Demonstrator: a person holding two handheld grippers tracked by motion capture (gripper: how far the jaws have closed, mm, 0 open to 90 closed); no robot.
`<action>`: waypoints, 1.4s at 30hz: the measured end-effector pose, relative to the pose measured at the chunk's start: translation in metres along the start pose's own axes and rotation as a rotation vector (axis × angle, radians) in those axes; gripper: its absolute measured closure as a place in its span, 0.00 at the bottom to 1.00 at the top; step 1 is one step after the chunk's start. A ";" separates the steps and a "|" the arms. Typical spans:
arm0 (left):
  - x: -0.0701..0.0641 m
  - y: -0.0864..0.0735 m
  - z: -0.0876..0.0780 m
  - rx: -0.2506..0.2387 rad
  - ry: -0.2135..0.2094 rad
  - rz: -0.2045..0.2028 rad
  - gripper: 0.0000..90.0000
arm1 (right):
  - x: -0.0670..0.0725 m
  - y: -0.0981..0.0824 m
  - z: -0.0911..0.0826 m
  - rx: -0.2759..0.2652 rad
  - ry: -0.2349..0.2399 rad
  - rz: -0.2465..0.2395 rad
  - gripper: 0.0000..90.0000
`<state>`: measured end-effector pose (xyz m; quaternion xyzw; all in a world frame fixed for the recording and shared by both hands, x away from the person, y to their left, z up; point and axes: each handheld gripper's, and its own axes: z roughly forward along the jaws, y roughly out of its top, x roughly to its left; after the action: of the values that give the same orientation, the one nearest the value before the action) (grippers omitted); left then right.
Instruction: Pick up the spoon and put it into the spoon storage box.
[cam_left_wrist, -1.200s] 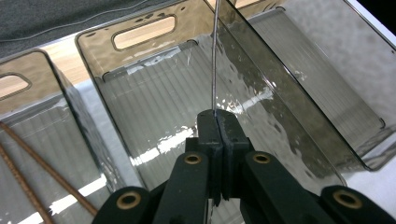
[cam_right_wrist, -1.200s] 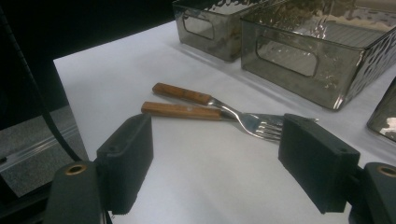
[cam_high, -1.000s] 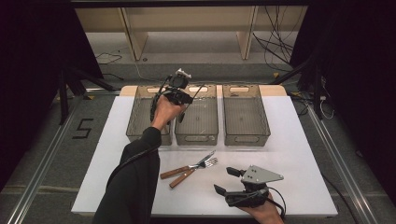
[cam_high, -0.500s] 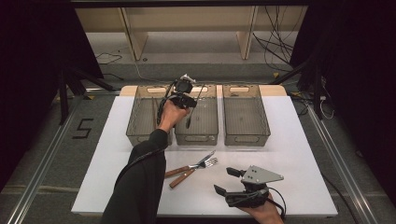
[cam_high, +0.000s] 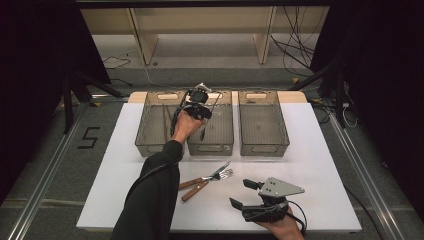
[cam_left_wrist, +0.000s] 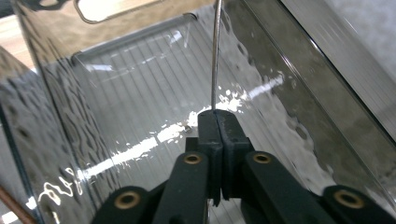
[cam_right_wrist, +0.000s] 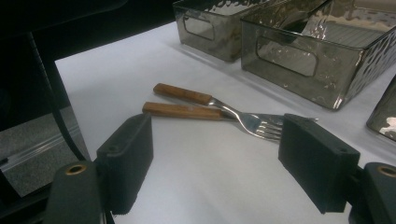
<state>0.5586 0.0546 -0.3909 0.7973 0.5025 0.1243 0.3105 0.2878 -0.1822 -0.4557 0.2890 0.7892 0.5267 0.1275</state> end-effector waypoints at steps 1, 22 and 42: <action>0.000 0.001 0.000 0.004 -0.001 -0.002 0.76 | 0.000 0.000 0.000 0.000 0.000 0.000 0.30; -0.002 -0.003 -0.063 -0.078 -0.092 0.019 0.27 | 0.000 0.000 0.000 -0.001 -0.008 -0.003 0.30; -0.006 -0.080 -0.118 -0.155 -0.138 0.118 0.27 | 0.002 0.000 0.001 0.007 -0.007 0.001 0.30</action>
<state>0.4377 0.1172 -0.3478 0.8057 0.4212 0.1255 0.3972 0.2867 -0.1806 -0.4559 0.2918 0.7904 0.5230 0.1289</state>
